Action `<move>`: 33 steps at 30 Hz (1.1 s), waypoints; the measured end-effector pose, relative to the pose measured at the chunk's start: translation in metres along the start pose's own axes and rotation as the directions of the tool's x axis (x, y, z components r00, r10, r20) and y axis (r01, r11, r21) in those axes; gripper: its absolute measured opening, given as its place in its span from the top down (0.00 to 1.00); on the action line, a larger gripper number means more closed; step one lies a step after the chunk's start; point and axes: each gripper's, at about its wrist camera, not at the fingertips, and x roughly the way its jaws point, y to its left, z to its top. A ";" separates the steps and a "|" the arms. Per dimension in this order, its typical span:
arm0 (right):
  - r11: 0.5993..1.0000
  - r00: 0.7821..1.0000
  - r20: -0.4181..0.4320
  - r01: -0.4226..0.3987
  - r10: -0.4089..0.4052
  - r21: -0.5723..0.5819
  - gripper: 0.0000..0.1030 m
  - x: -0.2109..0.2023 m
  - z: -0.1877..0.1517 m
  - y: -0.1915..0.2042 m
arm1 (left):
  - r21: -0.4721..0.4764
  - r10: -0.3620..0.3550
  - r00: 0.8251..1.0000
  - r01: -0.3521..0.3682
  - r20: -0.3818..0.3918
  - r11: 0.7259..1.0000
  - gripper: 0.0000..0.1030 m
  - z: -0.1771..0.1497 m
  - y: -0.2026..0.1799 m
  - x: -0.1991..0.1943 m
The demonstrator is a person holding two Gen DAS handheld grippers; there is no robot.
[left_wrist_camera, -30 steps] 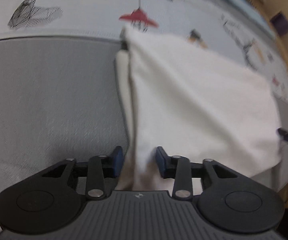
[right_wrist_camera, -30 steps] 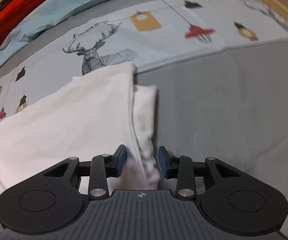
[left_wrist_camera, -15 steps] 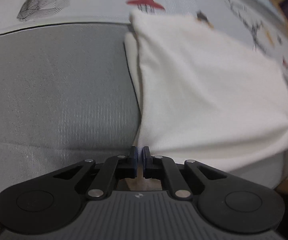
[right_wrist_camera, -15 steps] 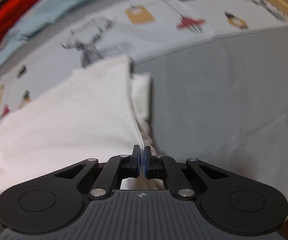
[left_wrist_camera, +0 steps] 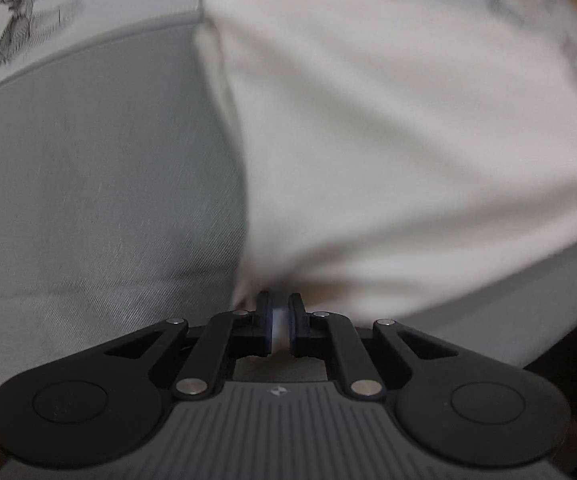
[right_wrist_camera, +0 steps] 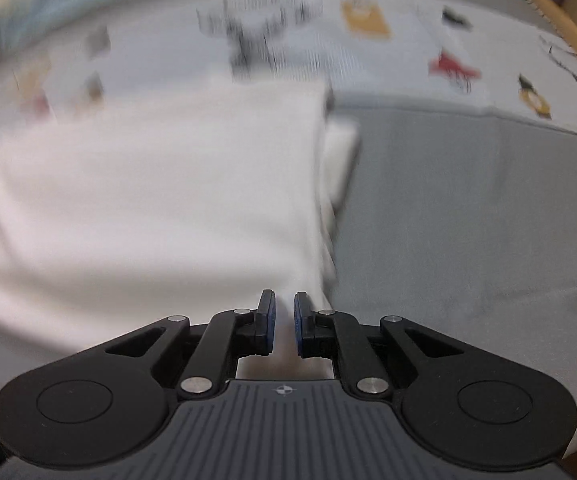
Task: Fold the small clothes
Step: 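Lift the pinched edge with both grippers and fold it over the shirt, then open both grippers and lift them off the folded shirt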
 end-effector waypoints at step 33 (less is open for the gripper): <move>0.995 0.982 0.189 0.003 -0.023 0.104 0.58 0.012 0.031 0.000 | -0.267 0.052 0.935 0.047 0.351 0.962 0.74 0.059 -0.007 -0.023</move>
